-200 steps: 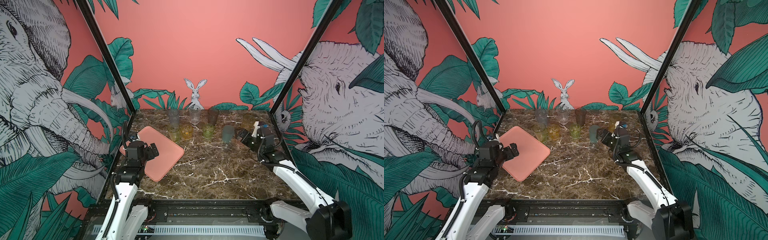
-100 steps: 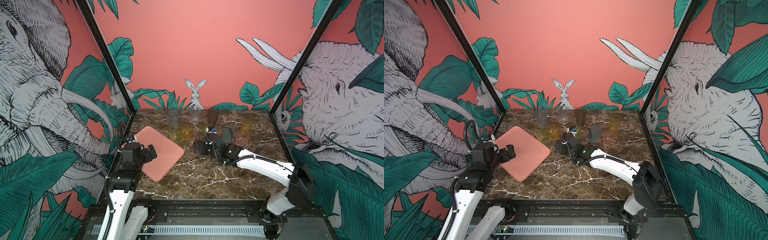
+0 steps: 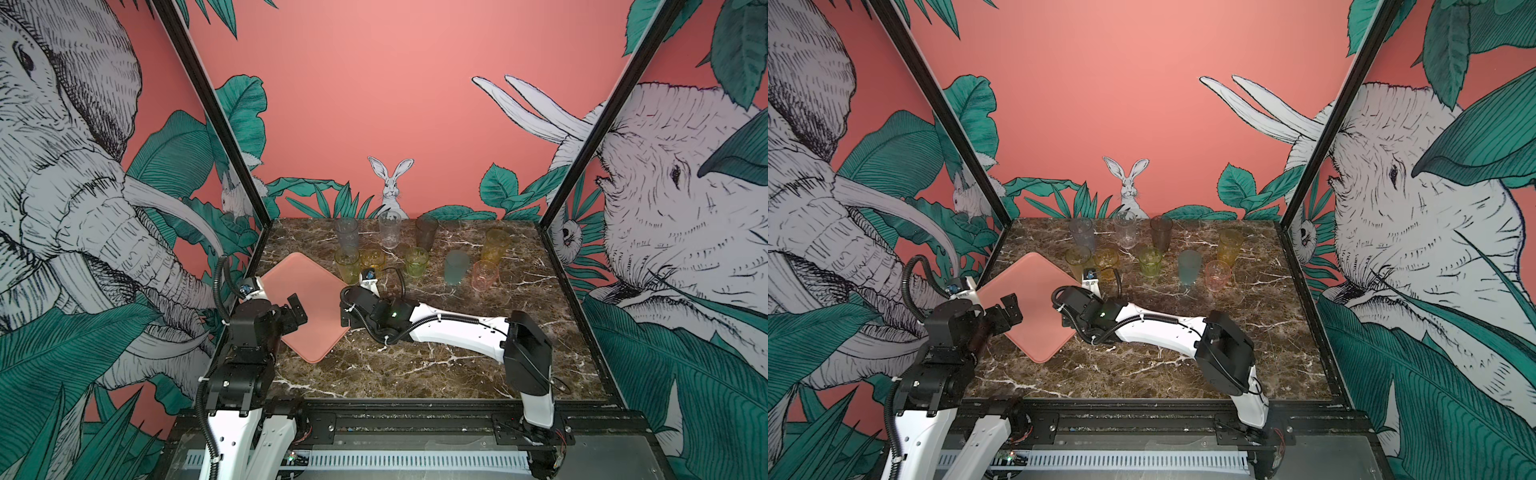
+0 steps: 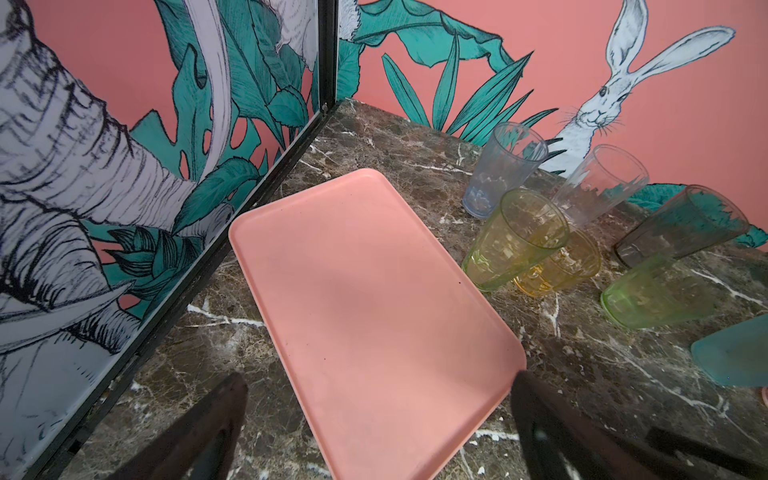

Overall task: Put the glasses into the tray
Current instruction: 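Reach the right gripper across toward the near corner of the pink tray, then grip the pink tray's corner with the right gripper and drag it toward center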

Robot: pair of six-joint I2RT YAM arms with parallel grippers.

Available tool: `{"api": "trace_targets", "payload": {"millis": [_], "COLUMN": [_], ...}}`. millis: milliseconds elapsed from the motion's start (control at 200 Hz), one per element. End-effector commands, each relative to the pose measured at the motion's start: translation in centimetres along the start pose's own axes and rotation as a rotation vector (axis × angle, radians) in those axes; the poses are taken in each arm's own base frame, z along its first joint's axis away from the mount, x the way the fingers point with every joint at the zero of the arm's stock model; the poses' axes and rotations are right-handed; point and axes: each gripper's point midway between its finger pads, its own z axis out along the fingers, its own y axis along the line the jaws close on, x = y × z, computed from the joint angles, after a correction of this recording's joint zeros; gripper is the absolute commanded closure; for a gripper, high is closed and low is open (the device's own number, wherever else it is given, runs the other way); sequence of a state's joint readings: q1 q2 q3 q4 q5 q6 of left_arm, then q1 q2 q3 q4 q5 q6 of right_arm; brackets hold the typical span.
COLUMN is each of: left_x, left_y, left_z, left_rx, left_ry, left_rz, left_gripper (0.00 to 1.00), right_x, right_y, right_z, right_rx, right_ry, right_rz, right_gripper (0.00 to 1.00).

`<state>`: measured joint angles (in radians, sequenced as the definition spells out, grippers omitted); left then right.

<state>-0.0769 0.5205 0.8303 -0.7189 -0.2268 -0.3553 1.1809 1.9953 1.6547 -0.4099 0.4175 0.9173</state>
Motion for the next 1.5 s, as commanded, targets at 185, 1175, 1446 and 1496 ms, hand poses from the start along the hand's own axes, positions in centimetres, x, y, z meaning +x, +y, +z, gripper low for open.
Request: {"api": "trace_targets", "payload": {"millis": [185,1175,1446,1496], "left_x": [-0.7,-0.4,-0.1,0.1], "left_y": [0.7,1.5,1.6,1.7], "left_z": [-1.7,-2.0,-1.7,-1.6], "left_rx": [-0.014,-0.049,-0.049,-0.055], "left_ry": [-0.046,-0.063,-0.057,-0.055], "left_rz": [-0.009,-0.014,-0.015,-0.011], "left_gripper": [0.00,0.00,0.00,0.01], "right_x": [1.0,6.2,7.2,7.4], "right_y": [1.1,0.8,0.4,0.4], "right_z": [2.3,7.5,8.5,8.8], "right_rx": [0.047,0.120,0.141,0.139], "right_ry": [-0.002,0.088,0.102,0.108], "right_rz": [0.008,-0.024,-0.041,-0.046], "right_gripper": [0.01,0.07,0.08,0.08]}}
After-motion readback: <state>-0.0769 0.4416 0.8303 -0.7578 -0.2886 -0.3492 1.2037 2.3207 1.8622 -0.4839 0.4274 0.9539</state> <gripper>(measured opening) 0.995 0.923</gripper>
